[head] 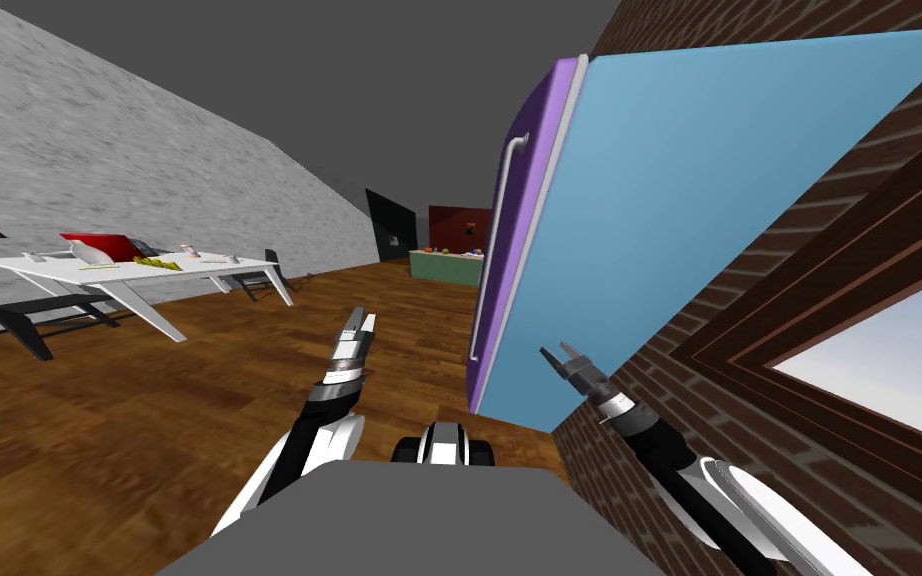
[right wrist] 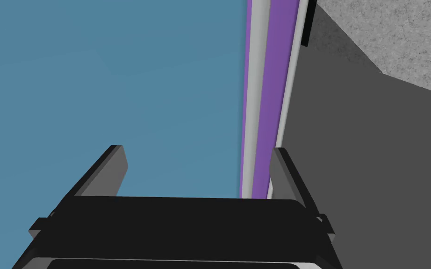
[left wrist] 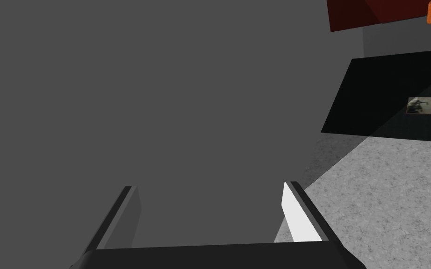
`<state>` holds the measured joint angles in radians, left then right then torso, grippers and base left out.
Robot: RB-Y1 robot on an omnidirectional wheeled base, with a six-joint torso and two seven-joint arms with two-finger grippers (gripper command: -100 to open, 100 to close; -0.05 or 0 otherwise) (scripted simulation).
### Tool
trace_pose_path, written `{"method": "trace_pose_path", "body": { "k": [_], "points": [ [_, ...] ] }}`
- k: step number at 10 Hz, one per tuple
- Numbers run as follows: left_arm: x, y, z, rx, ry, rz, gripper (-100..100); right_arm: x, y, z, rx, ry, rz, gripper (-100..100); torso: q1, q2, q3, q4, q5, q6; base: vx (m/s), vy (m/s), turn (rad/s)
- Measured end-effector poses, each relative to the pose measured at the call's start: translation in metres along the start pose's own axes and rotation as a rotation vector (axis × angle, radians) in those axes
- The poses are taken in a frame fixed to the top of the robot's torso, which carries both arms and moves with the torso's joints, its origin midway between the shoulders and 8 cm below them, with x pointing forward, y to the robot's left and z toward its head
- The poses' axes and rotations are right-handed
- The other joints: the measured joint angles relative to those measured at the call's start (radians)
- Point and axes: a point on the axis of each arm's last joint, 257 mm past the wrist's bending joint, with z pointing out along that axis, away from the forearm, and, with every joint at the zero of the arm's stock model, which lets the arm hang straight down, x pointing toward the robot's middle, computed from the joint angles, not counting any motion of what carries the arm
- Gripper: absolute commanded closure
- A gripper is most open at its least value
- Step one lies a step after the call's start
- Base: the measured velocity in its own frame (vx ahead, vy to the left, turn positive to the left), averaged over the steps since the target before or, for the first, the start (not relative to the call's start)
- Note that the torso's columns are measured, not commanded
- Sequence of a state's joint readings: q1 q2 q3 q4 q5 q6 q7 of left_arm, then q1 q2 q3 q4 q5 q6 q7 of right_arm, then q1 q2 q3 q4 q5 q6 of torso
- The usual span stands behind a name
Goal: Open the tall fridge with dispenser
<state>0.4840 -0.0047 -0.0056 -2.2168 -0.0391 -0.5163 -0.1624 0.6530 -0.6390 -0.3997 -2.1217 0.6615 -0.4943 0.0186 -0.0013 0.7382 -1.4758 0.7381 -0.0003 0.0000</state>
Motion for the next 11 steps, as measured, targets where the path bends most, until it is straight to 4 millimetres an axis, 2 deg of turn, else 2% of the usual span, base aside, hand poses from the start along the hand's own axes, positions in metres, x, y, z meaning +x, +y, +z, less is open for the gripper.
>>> {"method": "trace_pose_path", "body": {
  "k": [6, 7, 11],
  "points": [
    [0.0, 0.0, 0.0, 0.0, 0.0, 0.0, 0, -0.001, -0.057, -0.015, 0.06, 0.161, -0.29, -100, 0.0, -0.001, -0.001, 0.0, 0.0, 0.0, 0.01, 0.105, 0.012],
    [0.0, 0.0, 0.0, 0.0, 0.0, 0.0, 0, -0.004, -0.072, -0.02, 0.074, 0.191, -0.347, -100, 0.001, 0.0, 0.0, 0.0, 0.0, 0.0, 0.002, 0.092, 0.009],
    [0.0, 0.0, 0.0, 0.0, 0.0, 0.0, 0, -0.023, -0.108, -0.026, 0.106, 0.279, -0.537, -100, 0.003, 0.0, 0.0, 0.0, 0.001, 0.0, 0.019, 0.113, 0.021]
  ]
}}
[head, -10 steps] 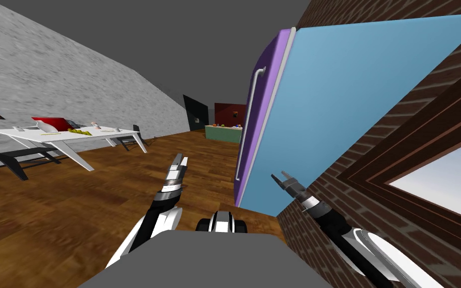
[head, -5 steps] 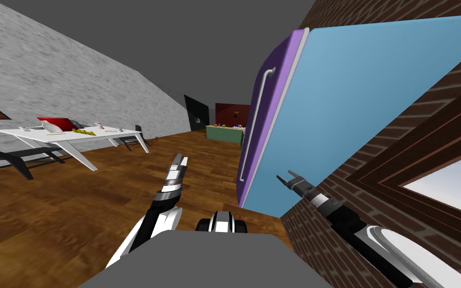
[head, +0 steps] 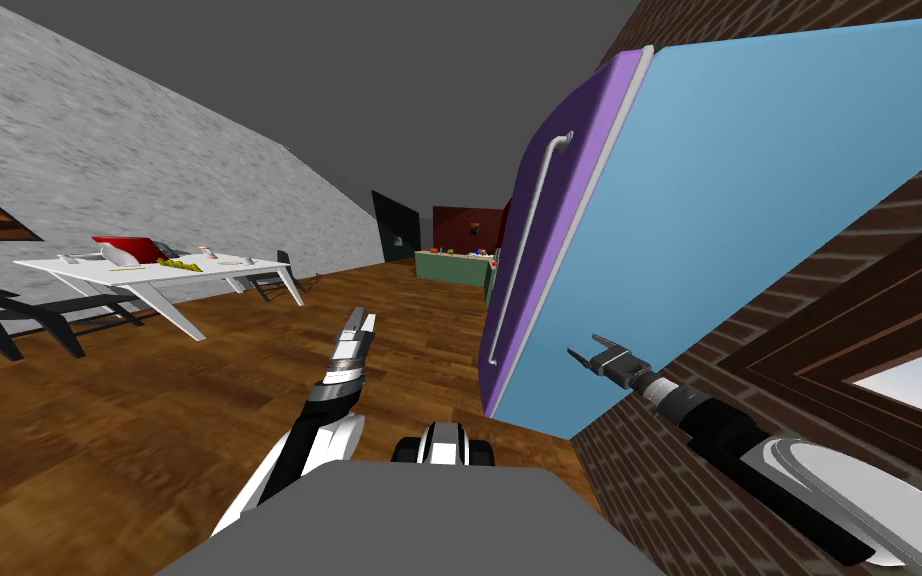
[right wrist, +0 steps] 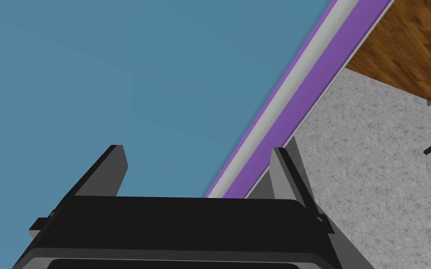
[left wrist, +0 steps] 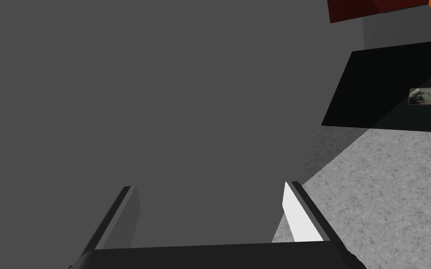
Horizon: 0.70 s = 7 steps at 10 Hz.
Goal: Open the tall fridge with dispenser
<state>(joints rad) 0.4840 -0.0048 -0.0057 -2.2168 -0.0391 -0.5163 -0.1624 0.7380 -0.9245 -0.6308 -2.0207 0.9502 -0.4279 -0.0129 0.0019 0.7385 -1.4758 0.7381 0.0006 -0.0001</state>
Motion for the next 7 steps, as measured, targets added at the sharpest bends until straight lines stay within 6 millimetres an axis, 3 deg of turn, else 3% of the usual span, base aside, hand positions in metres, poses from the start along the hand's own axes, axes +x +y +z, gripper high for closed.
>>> {"method": "trace_pose_path", "body": {
  "k": [7],
  "points": [
    [0.0, 0.0, 0.0, 0.0, 0.0, 0.0, 0, -0.007, -0.073, -0.006, 0.072, 0.114, -0.297, -100, -0.003, -0.001, 0.0, 0.0, -0.001, 0.0, 0.012, 0.097, 0.032]
  ]
}}
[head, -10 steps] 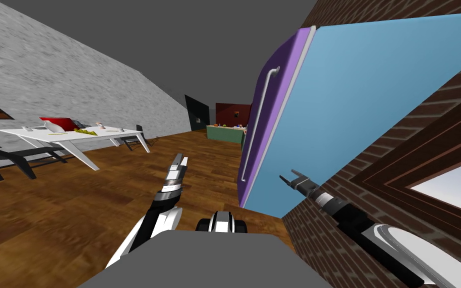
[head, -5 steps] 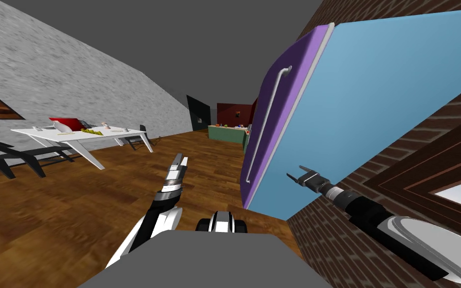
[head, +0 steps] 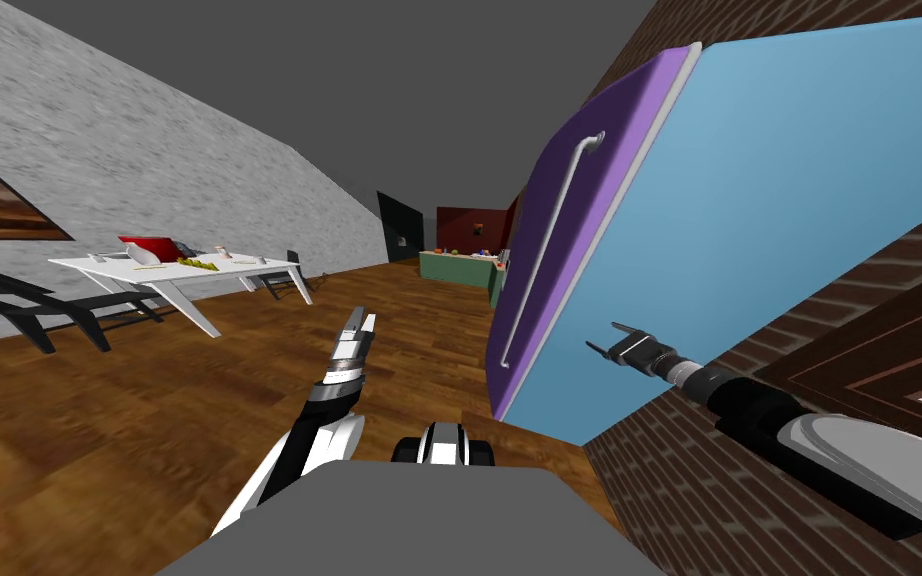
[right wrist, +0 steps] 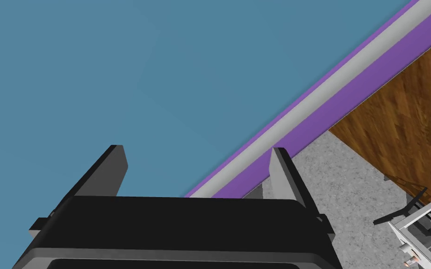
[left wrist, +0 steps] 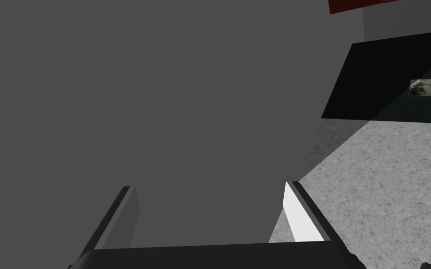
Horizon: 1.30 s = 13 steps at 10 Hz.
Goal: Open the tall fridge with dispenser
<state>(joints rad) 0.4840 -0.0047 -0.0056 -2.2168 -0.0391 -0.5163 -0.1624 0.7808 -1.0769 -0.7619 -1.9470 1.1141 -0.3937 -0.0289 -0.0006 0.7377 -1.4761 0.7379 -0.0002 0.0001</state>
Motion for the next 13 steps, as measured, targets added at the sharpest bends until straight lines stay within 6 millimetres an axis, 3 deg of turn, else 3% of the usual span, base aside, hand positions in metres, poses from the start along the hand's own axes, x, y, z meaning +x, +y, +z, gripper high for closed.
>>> {"method": "trace_pose_path", "body": {
  "k": [5, 13],
  "points": [
    [0.0, 0.0, 0.0, 0.0, 0.0, 0.0, 0, -0.007, -0.073, 0.001, 0.084, 0.076, -0.25, -100, 0.002, 0.001, 0.0, 0.0, 0.0, 0.0, 0.022, 0.126, 0.048],
    [0.0, 0.0, 0.0, 0.0, 0.0, 0.0, 0, -0.039, -0.148, 0.013, 0.16, 0.131, -0.502, -100, 0.005, -0.008, -0.008, -0.001, 0.007, -0.009, 0.012, 0.084, 0.03]
  ]
}}
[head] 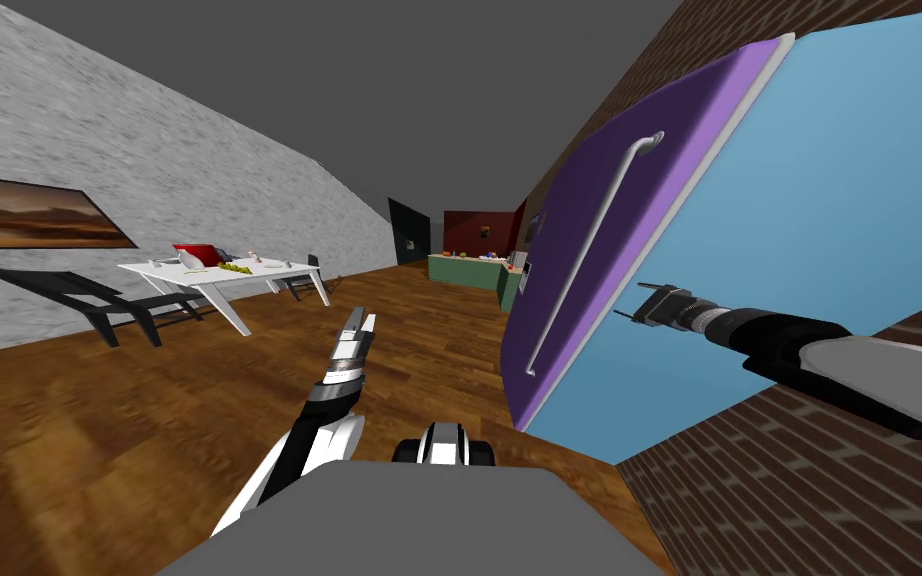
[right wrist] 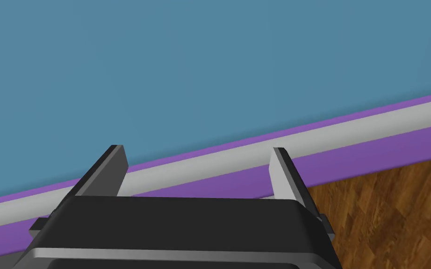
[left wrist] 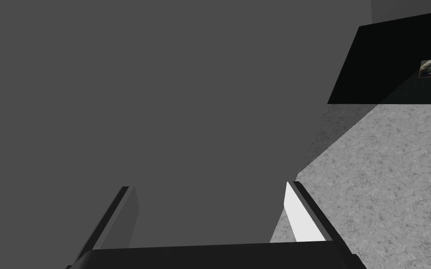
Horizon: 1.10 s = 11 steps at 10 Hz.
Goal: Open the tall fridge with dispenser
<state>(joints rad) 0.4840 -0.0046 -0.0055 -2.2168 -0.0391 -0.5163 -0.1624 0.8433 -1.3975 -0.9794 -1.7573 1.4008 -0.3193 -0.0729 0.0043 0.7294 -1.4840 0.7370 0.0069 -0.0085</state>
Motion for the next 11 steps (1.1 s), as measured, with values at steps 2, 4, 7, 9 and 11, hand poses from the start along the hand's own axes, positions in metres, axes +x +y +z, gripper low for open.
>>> {"method": "trace_pose_path", "body": {
  "k": [2, 4, 7, 9, 11],
  "points": [
    [0.0, 0.0, 0.0, 0.0, 0.0, 0.0, 0, 0.001, -0.019, -0.001, 0.019, 0.008, -0.04, -100, 0.003, -0.001, -0.001, 0.0, 0.002, -0.001, 0.008, 0.047, 0.017],
    [0.0, 0.0, 0.0, 0.0, 0.0, 0.0, 0, 0.0, -0.035, 0.001, 0.047, 0.016, -0.083, -100, 0.009, -0.005, -0.004, -0.001, 0.005, -0.004, 0.016, 0.074, 0.029],
    [0.0, 0.0, 0.0, 0.0, 0.0, 0.0, 0, -0.004, -0.044, 0.003, 0.061, 0.02, -0.112, -100, 0.005, -0.005, -0.004, -0.003, 0.003, -0.005, 0.005, 0.024, 0.005],
    [0.0, 0.0, 0.0, 0.0, 0.0, 0.0, 0, -0.005, -0.052, 0.006, 0.069, 0.022, -0.129, -100, 0.009, -0.008, -0.007, -0.003, 0.006, -0.007, 0.003, 0.034, 0.031],
    [0.0, 0.0, 0.0, 0.0, 0.0, 0.0, 0, -0.017, -0.068, 0.011, 0.091, 0.019, -0.176, -100, 0.01, -0.007, -0.006, -0.004, 0.004, -0.003, 0.017, 0.06, 0.047]
  ]
}}
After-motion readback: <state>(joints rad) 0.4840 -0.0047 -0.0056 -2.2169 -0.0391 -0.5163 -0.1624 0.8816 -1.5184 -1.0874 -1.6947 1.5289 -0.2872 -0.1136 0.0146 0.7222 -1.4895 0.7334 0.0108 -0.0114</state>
